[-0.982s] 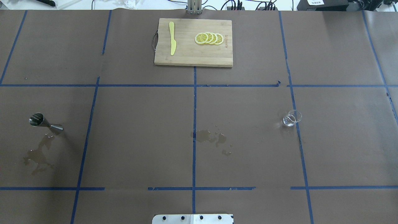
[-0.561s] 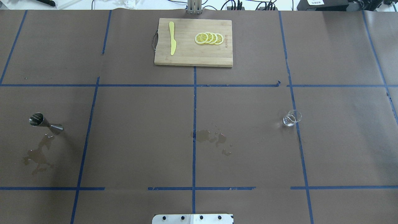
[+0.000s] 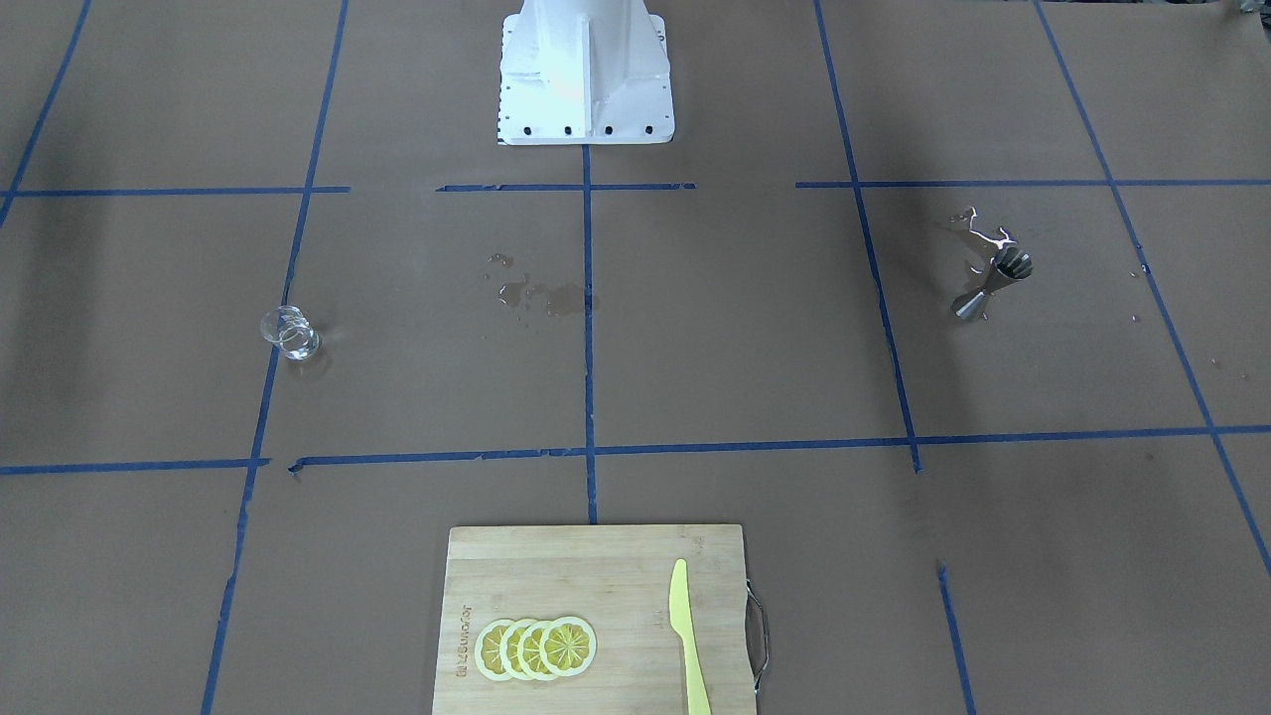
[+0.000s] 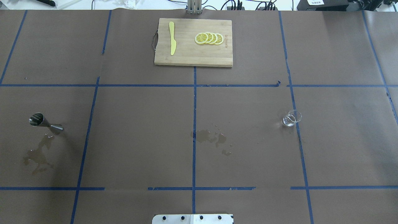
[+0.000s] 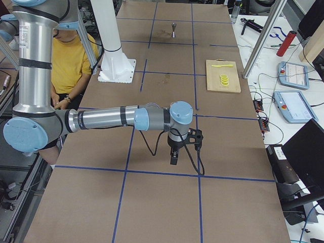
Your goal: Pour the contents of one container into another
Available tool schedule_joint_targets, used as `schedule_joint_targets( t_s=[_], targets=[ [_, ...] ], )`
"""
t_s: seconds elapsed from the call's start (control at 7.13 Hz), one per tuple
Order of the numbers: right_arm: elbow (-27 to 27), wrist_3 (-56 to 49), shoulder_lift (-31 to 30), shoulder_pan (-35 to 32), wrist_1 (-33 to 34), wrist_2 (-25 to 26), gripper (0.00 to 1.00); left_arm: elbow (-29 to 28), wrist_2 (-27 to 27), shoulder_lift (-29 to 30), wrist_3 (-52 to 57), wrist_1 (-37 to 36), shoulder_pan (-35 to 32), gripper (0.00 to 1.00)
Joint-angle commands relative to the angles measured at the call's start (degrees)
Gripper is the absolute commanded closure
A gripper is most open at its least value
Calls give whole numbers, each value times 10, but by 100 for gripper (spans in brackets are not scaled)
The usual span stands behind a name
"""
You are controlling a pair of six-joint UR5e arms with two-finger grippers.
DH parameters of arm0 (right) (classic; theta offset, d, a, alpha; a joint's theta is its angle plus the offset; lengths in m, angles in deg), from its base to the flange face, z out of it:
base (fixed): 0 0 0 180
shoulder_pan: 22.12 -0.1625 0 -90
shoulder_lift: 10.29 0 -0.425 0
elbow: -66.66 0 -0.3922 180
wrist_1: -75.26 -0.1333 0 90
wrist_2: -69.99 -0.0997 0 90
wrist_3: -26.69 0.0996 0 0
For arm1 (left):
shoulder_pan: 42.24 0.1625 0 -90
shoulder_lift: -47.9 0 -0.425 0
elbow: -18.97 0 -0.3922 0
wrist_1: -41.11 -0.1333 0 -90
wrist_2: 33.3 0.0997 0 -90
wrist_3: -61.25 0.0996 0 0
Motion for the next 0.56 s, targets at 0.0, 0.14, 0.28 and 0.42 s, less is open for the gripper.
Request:
schedule_joint_targets(
  t_s=[0.0, 0.14, 0.28, 0.42],
  targets=[
    [2, 0, -9, 0, 0, -10, 0, 5, -1, 3, 1, 0, -1, 0],
    [3, 0, -10, 0, 0, -15, 0, 5, -3, 3, 1, 1, -1, 0],
    [3, 0, -10, 0, 0, -15, 0, 4, -4, 4, 1, 3, 0, 0],
    [8, -1, -10, 0, 0, -15, 0, 6, -5, 4, 2, 4, -1, 0]
  ],
)
